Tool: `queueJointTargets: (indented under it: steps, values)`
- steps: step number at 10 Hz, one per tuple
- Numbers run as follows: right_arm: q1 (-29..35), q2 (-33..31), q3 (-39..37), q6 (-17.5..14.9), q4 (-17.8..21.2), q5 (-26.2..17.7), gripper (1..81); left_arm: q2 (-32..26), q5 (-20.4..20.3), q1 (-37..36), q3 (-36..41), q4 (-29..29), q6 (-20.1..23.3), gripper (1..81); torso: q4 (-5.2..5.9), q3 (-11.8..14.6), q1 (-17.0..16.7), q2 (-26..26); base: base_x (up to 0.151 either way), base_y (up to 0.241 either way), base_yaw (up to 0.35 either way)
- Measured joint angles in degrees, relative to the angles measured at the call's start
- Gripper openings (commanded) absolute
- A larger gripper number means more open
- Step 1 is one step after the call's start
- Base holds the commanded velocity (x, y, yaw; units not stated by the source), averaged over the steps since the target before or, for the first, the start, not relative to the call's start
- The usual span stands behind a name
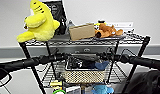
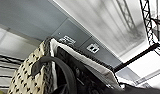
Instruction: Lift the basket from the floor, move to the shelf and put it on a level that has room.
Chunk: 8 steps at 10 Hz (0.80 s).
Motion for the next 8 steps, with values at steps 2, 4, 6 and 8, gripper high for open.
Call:
queueJointTargets:
  steps: [2, 4, 6, 8]
  values:
    - [-0.04, -1.62, 1.57, 0.00, 0.00, 0.00, 81.1, -1.32, -0.06, 0.13, 1.87, 0.00, 0.00, 81.1, 0.00, 0.00, 0.00, 0.02, 0.000, 0.000, 0.000]
    - [-0.67, -5.24, 5.08, 0.00, 0.02, 0.33, 81.1, -4.50, -0.55, 1.24, 3.86, 0.01, -0.02, 81.1, 0.00, 0.00, 0.00, 0.00, 0.000, 0.000, 0.000]
    - [-1.29, -9.01, 10.12, 0.00, 0.00, 0.44, 81.1, -7.52, -1.10, 1.95, 7.74, 0.01, -0.02, 81.1, 0.00, 0.00, 0.00, 0.00, 0.000, 0.000, 0.000]
    - [-1.77, -12.54, 16.35, 0.00, 0.00, 1.71, 81.1, -10.50, -1.74, 2.26, 13.36, 0.01, -0.02, 81.1, 0.00, 0.00, 0.00, 0.00, 0.000, 0.000, 0.000]
